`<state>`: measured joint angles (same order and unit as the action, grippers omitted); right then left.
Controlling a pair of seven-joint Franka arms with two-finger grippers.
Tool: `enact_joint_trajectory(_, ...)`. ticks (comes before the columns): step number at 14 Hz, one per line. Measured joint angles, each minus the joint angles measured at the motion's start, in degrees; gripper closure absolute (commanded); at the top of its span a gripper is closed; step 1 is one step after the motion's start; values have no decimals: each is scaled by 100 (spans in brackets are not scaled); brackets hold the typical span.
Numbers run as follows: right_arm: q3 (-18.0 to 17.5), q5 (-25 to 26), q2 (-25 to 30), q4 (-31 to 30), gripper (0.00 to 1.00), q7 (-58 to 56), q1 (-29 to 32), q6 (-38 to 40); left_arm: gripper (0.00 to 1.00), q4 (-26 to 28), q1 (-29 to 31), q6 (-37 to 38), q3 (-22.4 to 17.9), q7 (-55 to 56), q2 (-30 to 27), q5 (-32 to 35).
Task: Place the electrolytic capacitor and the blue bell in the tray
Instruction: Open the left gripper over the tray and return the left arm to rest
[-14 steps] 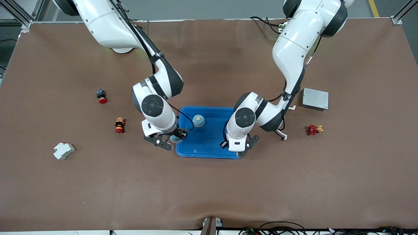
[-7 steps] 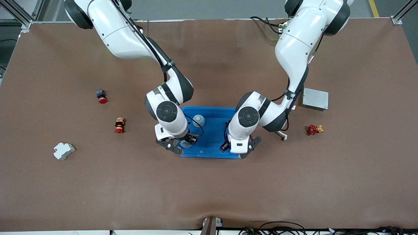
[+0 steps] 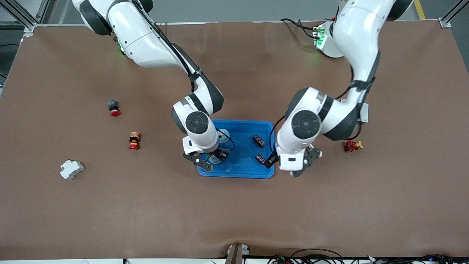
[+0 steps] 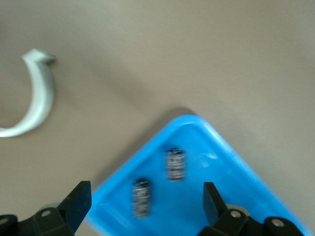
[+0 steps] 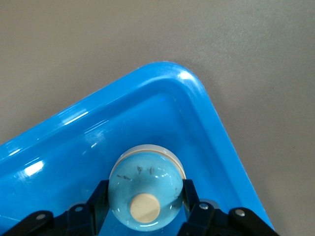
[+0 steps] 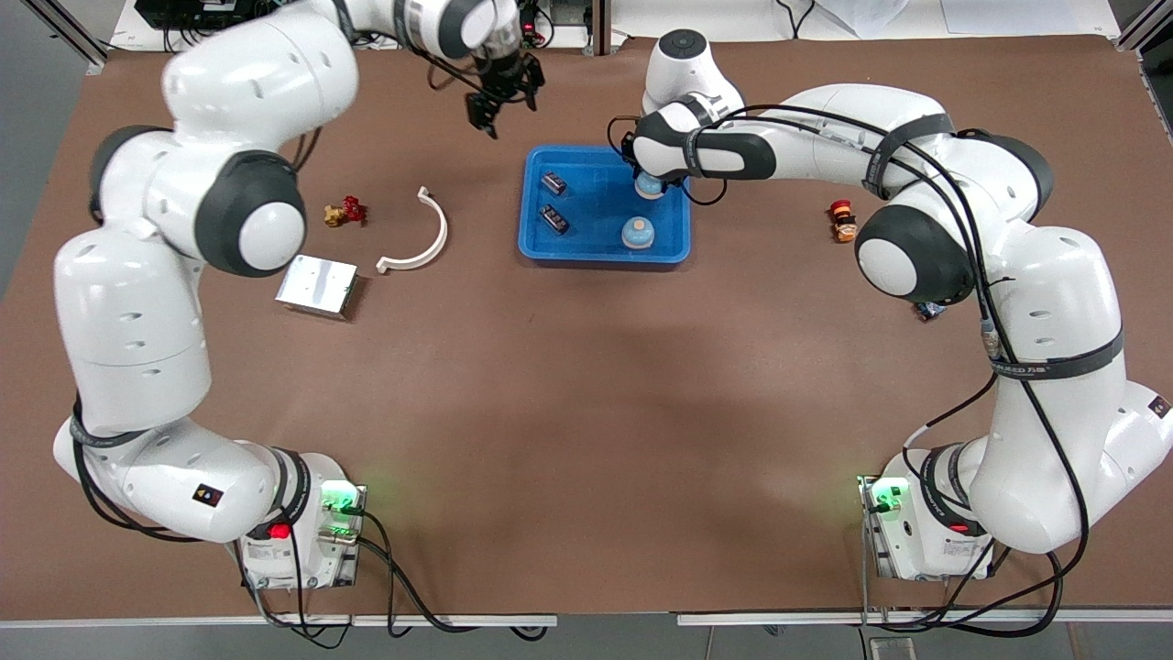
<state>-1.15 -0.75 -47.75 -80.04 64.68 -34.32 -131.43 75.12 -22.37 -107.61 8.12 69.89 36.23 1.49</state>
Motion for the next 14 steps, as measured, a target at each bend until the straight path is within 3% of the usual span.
enact_joint_trajectory(3, -1, 0, -86, 55, 100, 116, -34, -27, 0, 109, 404, 975, 1, -1253, -634, -12)
enact_joint_trajectory(5, -1, 0, -175, 137, 100, 205, -88, -31, 0, 482, 855, 1250, 2, -2351, -1245, -55)
enact_joint_trajectory(9, 2, 0, -278, 233, 100, 260, -133, -35, 0, 1789, 1990, 1337, -2, -4651, -2616, -163)
enact_joint_trajectory(14, 3, 0, -308, 258, 100, 351, -137, -36, 0, 2807, 2655, 856, -3, -6099, -3296, -174)
